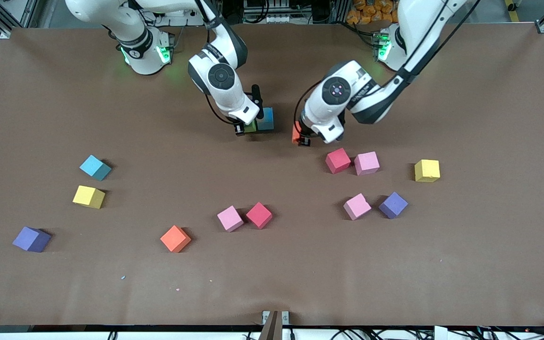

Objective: Arrange 11 blocks into digit 3
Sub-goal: 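Place the green block beside the cyan block while the left gripper places the orange block, then open the right gripper and raise it off the green block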

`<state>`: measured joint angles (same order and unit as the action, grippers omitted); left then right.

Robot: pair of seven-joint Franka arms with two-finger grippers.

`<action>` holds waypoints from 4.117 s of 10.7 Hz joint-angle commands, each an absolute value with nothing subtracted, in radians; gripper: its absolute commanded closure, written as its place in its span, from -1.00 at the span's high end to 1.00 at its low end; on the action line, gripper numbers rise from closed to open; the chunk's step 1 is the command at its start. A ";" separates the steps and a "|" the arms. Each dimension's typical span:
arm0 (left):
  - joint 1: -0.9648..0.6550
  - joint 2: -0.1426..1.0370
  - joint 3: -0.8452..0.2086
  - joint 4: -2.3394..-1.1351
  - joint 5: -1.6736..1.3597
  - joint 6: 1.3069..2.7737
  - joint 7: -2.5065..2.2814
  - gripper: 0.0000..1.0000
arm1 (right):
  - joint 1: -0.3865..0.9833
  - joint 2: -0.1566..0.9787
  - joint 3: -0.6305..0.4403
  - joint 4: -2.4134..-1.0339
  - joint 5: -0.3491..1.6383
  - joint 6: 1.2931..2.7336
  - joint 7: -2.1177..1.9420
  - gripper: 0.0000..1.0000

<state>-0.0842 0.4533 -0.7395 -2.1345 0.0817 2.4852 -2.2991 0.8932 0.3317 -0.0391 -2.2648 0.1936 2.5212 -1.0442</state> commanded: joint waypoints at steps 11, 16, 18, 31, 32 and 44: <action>-0.129 0.429 -0.739 -2.255 0.074 2.635 -2.355 -1.00 | 0.951 0.371 -0.044 -2.290 0.196 2.585 -1.000 -0.32; -0.129 0.430 -0.739 -2.255 0.074 2.635 -2.355 -1.00 | 0.950 0.380 -0.044 -2.289 0.196 2.580 -0.997 -0.10; -0.147 0.429 -0.739 -2.255 0.074 2.635 -2.370 -1.00 | 0.943 0.383 -0.044 -2.287 0.198 2.571 -0.996 0.94; -0.219 0.437 -0.726 -2.253 0.080 2.691 -2.560 -1.00 | 0.876 0.302 -0.043 -2.241 0.199 2.395 -1.041 1.00; -0.222 0.437 -0.723 -2.253 0.096 2.691 -2.594 -1.00 | 0.871 0.296 -0.043 -2.241 0.199 2.388 -1.043 1.00; -0.253 0.566 -0.701 -2.194 0.551 2.711 -2.953 -1.00 | 0.681 0.248 -0.052 -2.152 0.195 2.267 -1.195 1.00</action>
<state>-0.2290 0.5561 -0.7130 -2.2125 0.4826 2.7071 -2.7673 0.7079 0.2616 -0.0603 -2.1625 0.1932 2.2862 -1.1747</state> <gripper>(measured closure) 0.396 0.000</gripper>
